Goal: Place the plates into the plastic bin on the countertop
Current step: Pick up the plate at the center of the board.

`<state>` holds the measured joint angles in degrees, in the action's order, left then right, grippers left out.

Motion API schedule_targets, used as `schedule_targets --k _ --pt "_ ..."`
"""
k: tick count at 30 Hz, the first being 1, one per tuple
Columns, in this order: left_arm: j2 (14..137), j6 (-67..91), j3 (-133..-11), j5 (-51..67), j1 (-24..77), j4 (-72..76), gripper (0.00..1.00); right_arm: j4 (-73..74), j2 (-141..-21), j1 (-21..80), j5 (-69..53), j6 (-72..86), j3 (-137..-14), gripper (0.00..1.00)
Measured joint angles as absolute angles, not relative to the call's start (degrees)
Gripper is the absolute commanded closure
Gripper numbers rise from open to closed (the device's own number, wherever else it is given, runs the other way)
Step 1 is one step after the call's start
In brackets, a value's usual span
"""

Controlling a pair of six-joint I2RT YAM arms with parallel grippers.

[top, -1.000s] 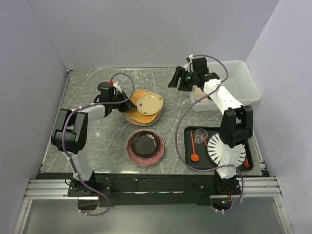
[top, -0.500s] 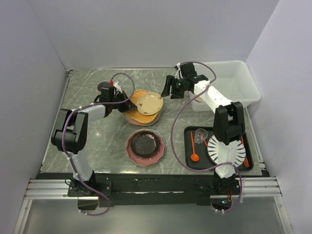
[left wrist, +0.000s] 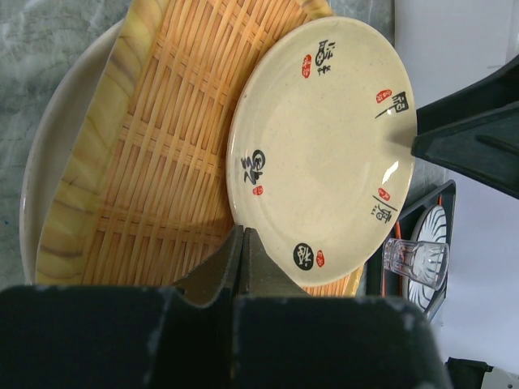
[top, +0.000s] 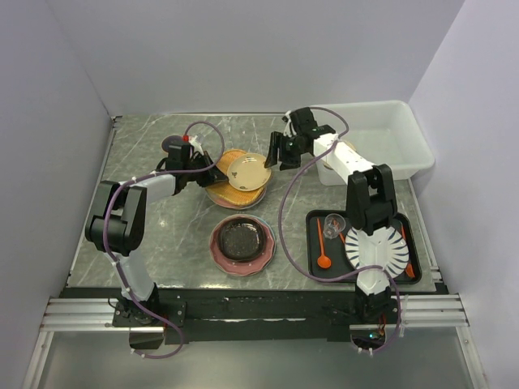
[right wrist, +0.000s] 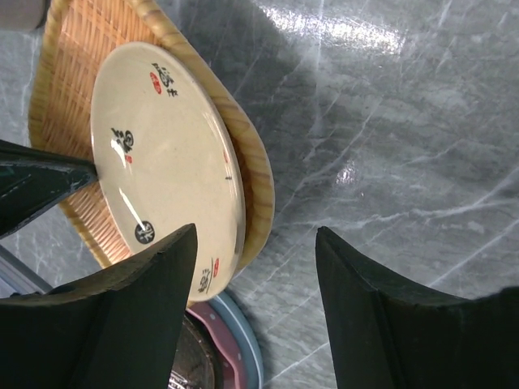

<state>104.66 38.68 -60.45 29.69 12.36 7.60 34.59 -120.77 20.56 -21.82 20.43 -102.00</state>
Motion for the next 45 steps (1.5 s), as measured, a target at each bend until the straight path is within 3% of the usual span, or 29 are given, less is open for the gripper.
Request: schedule_targets --k 5,17,23,27,35,39,45 --pt "104.7 38.7 -60.4 29.7 12.4 7.6 0.99 34.8 -122.1 21.0 -21.6 20.3 -102.4 0.41" --pt "104.7 38.7 -60.4 29.7 12.4 7.6 0.99 35.2 -123.0 21.3 -21.3 20.4 -103.2 0.69" --pt "104.7 38.7 -60.4 29.7 12.4 7.6 0.99 35.0 -123.0 21.4 -21.9 20.6 -103.8 0.92" --pt "104.7 38.7 -60.4 29.7 12.5 7.6 0.99 34.3 -123.0 21.4 -22.2 21.1 -103.9 0.98" --pt "104.7 38.7 -60.4 29.7 12.5 7.6 0.98 34.3 -123.0 21.4 -22.2 21.1 -103.9 1.00" --pt "104.2 38.7 -60.1 29.7 12.5 7.9 0.92 34.2 -123.0 21.4 -22.2 21.1 -103.9 1.00" --pt "100.8 38.5 -58.6 29.7 12.5 8.6 0.54 34.0 -122.8 21.4 -22.1 21.2 -103.9 1.00"
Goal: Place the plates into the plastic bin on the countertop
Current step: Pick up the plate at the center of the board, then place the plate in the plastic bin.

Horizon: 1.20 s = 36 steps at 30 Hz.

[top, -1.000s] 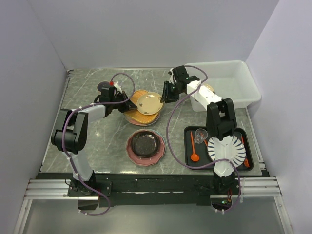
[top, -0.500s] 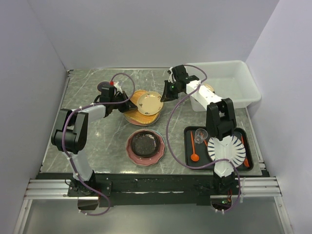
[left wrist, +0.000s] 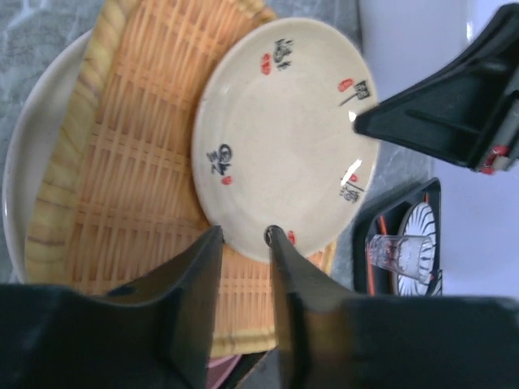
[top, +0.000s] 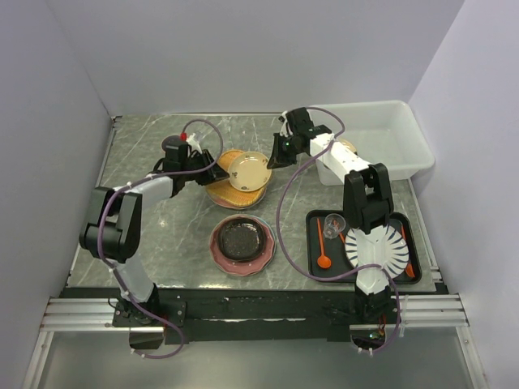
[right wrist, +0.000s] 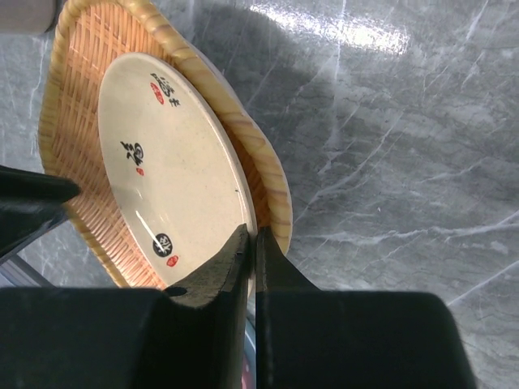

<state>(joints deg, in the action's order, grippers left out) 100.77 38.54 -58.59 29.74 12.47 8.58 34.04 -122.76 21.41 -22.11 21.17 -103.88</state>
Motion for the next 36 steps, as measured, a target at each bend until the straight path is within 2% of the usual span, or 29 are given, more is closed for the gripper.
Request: schedule_targets --k 5,6,9,12,15,36 --pt "96.8 38.5 -57.3 29.6 12.5 9.4 0.28 33.8 -122.3 21.4 -21.8 21.2 -103.7 1.00" --pt "96.1 38.6 -57.1 29.6 12.5 9.6 0.20 33.8 -122.0 21.4 -21.8 21.2 -103.5 1.00" --pt "94.6 38.6 -56.6 29.6 12.5 10.2 0.09 33.7 -121.4 21.4 -21.7 21.3 -103.3 1.00" --pt "93.6 38.6 -56.1 29.6 12.5 10.3 0.04 33.5 -120.7 21.4 -21.7 21.4 -102.9 1.00" --pt "92.7 38.6 -55.7 29.5 12.5 10.3 0.01 33.4 -120.0 21.4 -21.7 21.6 -102.7 1.00" --pt "89.7 38.5 -55.5 28.1 12.5 9.8 0.01 33.1 -116.5 19.6 -20.9 21.8 -102.7 1.00"
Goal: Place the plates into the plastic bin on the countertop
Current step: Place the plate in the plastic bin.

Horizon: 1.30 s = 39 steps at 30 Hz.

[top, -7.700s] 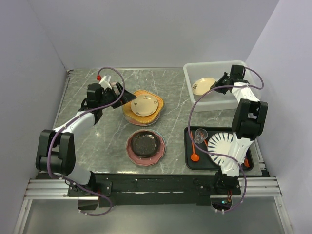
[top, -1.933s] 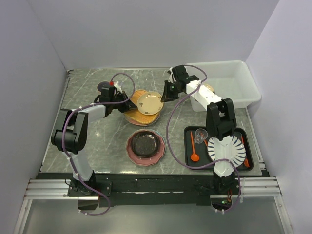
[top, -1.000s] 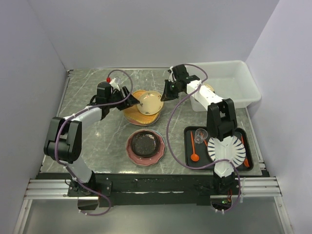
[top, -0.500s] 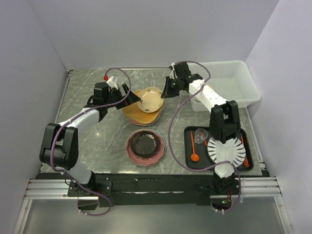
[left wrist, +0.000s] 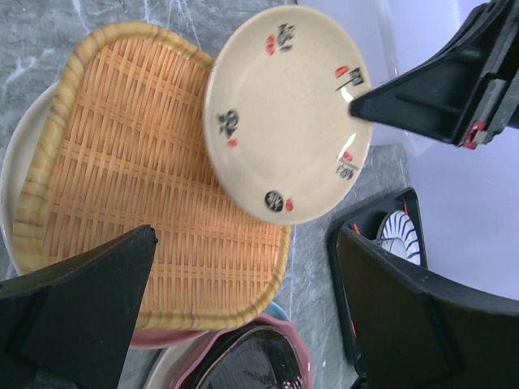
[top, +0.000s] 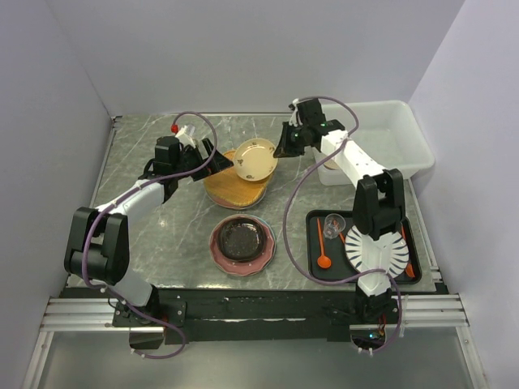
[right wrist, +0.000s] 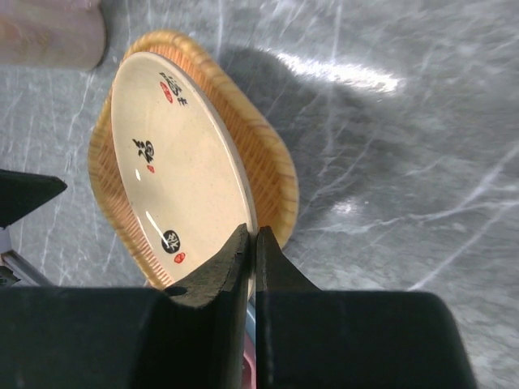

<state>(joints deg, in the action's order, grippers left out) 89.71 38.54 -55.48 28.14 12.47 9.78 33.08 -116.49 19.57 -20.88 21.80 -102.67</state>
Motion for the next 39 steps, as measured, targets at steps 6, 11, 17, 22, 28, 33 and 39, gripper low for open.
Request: schedule_targets --k 6,11,17,22,28,33,39 --pt "89.7 38.6 -55.5 28.2 12.5 9.8 0.01 33.2 -114.5 16.9 -20.4 21.8 -102.7 1.00" --pt "89.7 38.5 -55.5 28.2 12.5 9.8 0.01 33.2 -113.4 14.5 -20.5 21.8 -102.7 1.00" --pt "89.7 38.6 -55.5 28.2 12.5 9.8 0.01 32.5 -111.9 10.8 -20.6 22.4 -101.5 1.00" --pt "89.7 38.6 -55.5 28.5 12.5 9.8 0.01 31.9 -109.2 7.7 -20.3 23.0 -99.1 1.00" --pt "89.7 38.6 -55.5 28.6 12.5 9.8 0.01 29.3 -105.4 4.1 -20.1 24.0 -96.4 1.00" --pt "89.7 38.6 -55.5 29.1 12.5 10.0 0.01 26.7 -103.7 1.2 -20.0 25.2 -93.4 1.00" --pt "89.7 38.7 -55.5 29.8 12.5 10.1 0.01 23.1 -103.2 -3.0 -19.9 27.7 -89.2 1.00"
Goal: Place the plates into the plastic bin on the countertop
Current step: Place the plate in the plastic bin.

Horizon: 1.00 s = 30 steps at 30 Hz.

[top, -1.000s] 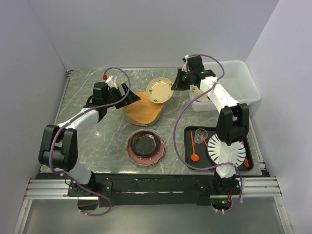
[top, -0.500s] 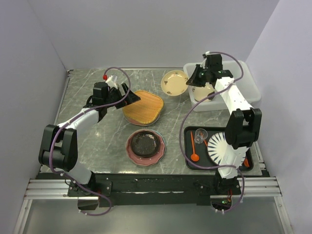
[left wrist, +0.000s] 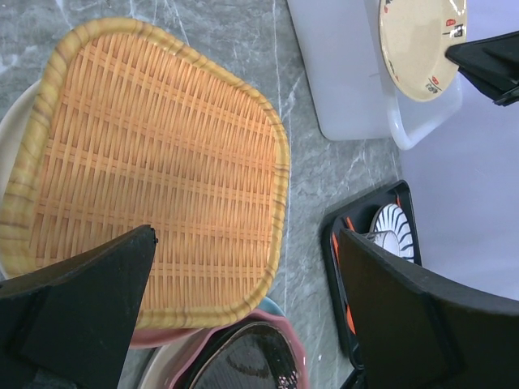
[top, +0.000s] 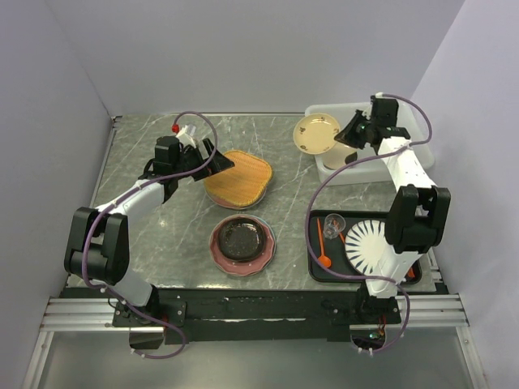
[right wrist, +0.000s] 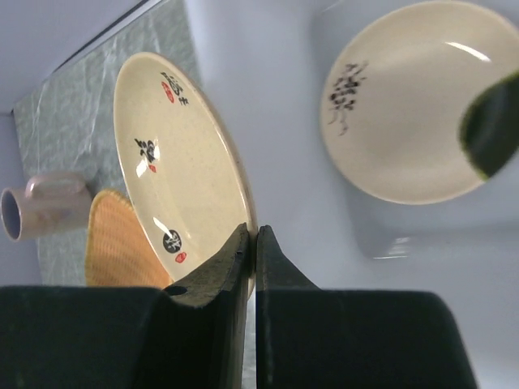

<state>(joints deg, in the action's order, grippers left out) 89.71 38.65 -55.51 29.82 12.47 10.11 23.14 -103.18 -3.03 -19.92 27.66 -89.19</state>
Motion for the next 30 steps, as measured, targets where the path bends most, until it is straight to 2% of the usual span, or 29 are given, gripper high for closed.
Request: schedule_targets --k 30 --pt "91.9 40.3 -55.5 31.7 12.5 12.6 0.01 14.0 -102.1 -12.4 -18.3 33.6 -81.3 1.00"
